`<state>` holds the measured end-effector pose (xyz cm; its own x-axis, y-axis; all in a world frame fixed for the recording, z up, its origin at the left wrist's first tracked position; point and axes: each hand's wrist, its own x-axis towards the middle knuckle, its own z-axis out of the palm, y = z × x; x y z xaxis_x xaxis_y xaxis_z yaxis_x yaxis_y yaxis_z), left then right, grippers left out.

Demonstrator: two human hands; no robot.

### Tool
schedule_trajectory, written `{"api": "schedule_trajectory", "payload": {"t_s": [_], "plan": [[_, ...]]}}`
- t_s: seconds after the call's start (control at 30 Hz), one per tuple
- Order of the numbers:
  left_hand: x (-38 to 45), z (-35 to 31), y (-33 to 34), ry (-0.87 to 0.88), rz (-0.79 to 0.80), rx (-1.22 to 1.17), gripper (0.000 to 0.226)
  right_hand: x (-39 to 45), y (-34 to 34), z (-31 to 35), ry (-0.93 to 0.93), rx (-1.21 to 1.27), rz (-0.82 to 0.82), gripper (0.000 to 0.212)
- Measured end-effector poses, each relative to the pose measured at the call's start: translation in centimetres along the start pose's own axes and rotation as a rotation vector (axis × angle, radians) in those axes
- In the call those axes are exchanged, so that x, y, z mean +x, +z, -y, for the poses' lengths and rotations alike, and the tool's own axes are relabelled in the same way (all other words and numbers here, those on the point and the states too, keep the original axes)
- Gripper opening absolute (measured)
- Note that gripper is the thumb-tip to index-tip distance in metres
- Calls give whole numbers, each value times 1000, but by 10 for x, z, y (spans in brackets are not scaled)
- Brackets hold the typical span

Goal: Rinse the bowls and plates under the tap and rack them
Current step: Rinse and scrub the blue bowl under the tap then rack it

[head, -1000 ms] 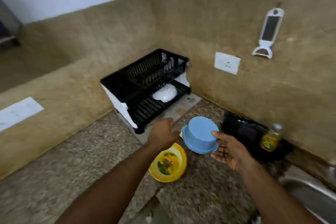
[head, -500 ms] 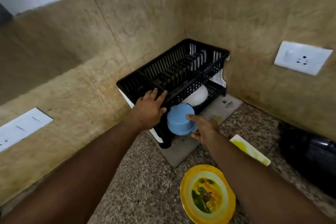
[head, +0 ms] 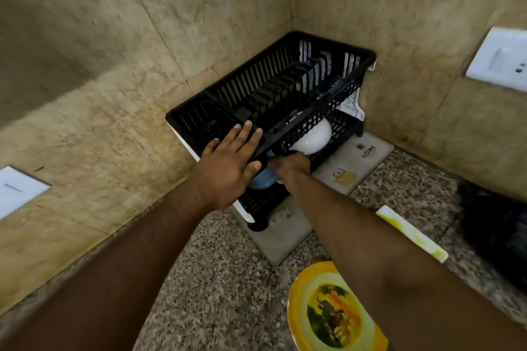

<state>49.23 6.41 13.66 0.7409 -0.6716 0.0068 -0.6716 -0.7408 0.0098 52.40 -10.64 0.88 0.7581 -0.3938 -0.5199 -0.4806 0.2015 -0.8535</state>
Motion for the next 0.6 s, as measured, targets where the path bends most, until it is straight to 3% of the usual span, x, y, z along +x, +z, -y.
{"api": "schedule_trajectory", "payload": {"t_s": [0.1, 0.27, 0.4, 0.6], "plan": [[0, 0, 2, 5, -9, -3, 63, 10, 8, 3, 8, -27, 23, 57], [-1, 0, 3, -5, -11, 2, 63, 13, 14, -5, -89, -305, -31, 73], [0, -1, 4, -6, -23, 7, 62, 15, 12, -10, -167, -483, -109, 74], [-2, -3, 3, -24, -9, 7, 62, 12, 11, -13, -213, -459, -54, 66]]}}
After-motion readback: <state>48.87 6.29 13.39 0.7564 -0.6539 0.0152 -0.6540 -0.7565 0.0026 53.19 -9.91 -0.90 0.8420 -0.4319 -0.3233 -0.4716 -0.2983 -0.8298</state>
